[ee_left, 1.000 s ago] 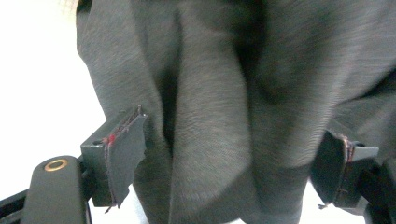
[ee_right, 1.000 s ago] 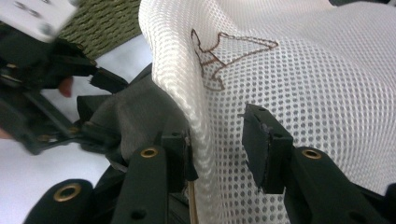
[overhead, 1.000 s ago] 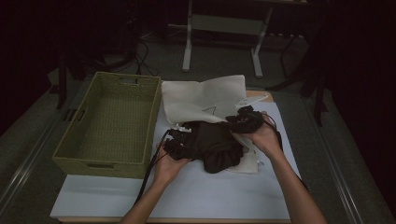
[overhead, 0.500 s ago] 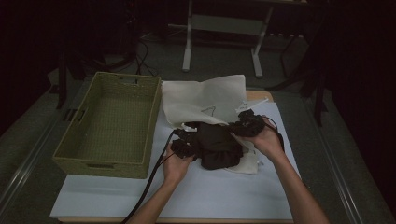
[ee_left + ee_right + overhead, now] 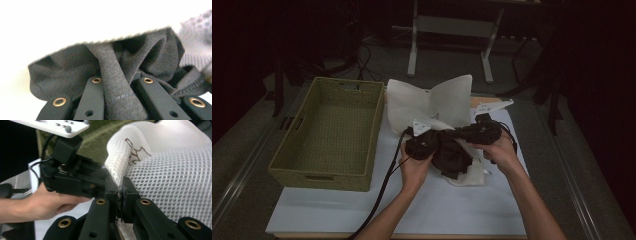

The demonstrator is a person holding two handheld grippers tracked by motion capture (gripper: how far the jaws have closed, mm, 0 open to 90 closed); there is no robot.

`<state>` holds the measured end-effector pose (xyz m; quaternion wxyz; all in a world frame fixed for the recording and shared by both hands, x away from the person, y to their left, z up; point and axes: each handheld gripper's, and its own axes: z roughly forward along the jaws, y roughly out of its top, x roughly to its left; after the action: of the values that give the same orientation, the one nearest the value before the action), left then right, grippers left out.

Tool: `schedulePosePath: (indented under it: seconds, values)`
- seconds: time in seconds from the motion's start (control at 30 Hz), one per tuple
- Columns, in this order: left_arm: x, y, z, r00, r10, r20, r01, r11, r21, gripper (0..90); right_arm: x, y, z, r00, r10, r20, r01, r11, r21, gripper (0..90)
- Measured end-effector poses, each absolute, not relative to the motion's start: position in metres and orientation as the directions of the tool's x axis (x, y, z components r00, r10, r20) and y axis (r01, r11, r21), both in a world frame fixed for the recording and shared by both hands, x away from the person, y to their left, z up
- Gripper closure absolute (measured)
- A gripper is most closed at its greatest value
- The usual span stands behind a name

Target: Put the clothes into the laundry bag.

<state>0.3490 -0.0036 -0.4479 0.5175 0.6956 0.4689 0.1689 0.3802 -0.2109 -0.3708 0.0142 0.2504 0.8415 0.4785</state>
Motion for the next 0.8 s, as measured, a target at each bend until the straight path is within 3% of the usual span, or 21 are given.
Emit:
schedulePosePath:
  seconds: [0.3,0.43,0.57,0.63,0.8]
  values:
    - [0.358,-0.019,-0.467,0.526,0.806,-0.272,0.539,-0.068,0.84,82.1,0.369,-0.201,-0.363,-0.903,0.368,0.22,0.374,0.423,0.826,86.3]
    - [0.36,-0.016,-0.47,0.549,0.776,-0.31,0.565,-0.072,0.822,79.3,0.37,-0.204,-0.367,-0.894,0.411,0.179,0.37,0.452,0.812,85.7]
    - [0.359,-0.006,-0.465,0.581,0.749,-0.318,0.567,-0.093,0.819,70.5,0.371,-0.208,-0.375,-0.879,0.459,0.13,0.376,0.499,0.781,84.0]
    - [0.359,-0.001,-0.463,0.593,0.741,-0.314,0.566,-0.107,0.817,69.6,0.372,-0.209,-0.379,-0.875,0.469,0.118,0.378,0.512,0.771,82.1]
    - [0.363,0.006,-0.462,0.589,0.728,-0.351,0.591,-0.092,0.802,70.2,0.368,-0.205,-0.39,-0.88,0.467,0.081,0.361,0.55,0.753,67.3]
